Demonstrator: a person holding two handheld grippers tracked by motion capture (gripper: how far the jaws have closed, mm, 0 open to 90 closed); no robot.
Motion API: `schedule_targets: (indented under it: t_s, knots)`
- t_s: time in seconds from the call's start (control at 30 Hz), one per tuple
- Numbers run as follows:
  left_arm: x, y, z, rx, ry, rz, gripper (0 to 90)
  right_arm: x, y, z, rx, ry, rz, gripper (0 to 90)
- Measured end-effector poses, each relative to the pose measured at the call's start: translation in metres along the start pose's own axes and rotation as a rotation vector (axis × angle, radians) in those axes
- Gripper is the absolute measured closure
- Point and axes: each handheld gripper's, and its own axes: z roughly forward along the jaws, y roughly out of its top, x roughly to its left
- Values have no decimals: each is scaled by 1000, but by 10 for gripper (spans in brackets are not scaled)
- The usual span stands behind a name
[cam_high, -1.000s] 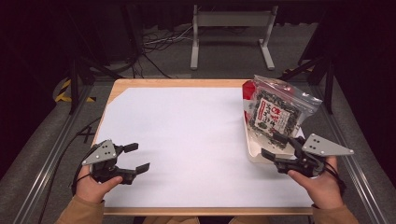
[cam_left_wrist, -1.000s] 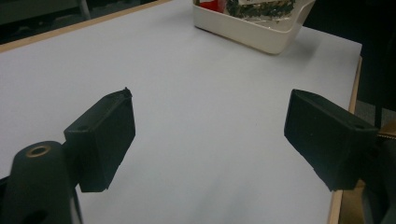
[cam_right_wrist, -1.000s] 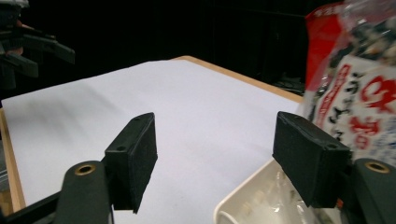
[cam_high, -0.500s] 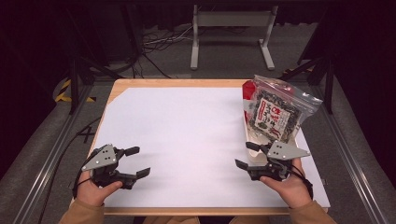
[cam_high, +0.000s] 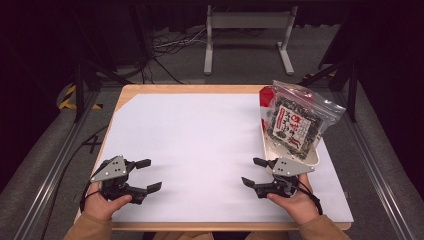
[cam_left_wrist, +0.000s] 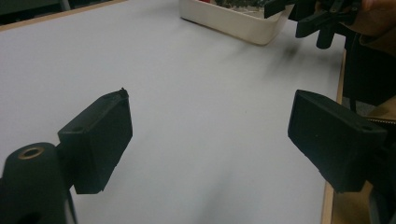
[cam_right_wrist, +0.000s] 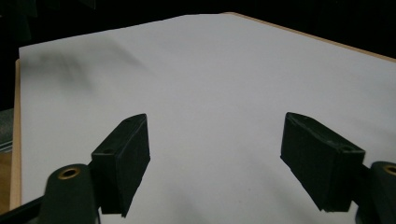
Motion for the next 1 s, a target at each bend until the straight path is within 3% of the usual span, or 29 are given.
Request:
schedule_targets:
  t_s: [0.2,0.4,0.63,0.7,0.8,1.0]
  knots:
    - [0,-2,2,9,4,-1,146,3,-1,4,-10,5,9,237]
    - [1,-5,6,18,15,8,145,7,-14,21,49,2,14,243]
    - [2,-8,8,23,26,2,144,4,-17,24,71,-22,28,240]
    - [3,-9,9,37,42,-6,147,4,-16,25,77,-34,31,244]
    - [4,-12,12,89,103,-20,159,4,-16,25,79,-59,41,256]
    - [6,-14,14,95,98,-34,157,4,-16,25,72,-54,38,254]
